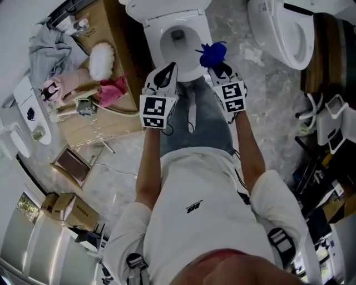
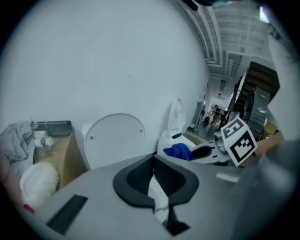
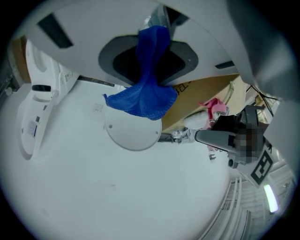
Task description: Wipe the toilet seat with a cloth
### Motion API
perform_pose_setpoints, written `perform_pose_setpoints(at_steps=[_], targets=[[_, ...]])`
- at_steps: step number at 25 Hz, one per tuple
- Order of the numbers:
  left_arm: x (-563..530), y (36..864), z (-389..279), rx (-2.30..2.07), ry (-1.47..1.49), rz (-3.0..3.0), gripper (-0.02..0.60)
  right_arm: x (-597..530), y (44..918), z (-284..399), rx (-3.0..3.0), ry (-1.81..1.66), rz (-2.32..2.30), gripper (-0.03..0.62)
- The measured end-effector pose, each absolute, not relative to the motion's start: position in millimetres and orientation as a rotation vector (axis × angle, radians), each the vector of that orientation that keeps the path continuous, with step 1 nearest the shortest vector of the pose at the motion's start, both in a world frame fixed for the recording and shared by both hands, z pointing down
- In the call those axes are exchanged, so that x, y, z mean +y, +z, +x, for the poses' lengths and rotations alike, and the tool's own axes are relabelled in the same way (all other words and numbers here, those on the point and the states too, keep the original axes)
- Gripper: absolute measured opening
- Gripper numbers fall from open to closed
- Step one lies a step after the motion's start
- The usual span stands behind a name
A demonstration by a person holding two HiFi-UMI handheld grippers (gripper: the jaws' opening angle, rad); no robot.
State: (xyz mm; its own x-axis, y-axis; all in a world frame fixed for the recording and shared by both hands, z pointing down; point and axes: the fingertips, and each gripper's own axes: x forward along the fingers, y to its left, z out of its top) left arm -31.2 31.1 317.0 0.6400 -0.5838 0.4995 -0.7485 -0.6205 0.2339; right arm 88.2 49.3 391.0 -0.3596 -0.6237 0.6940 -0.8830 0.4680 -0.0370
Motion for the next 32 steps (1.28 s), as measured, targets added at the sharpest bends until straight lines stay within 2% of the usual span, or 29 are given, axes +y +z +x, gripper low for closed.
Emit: perform_pose_setpoints(at_steps=[13,22,32], targets=[[42.1,153.9,-77.3,-1.159,0.378,2.578,0.011,55.9,179.2,43.7,-2.283,0.281,1.313,0.092],[65.0,108.9,-85.0,-1.122,0.346,2.660,0.011,68.5,113.3,23.1,-2.341,0.180,1.349,0.092],[57.5,88.7,-99.3,-1.150,0.304,2.683,0.011,55.0,80.5,3.2,-2.386,0.085,1.395,0.092]])
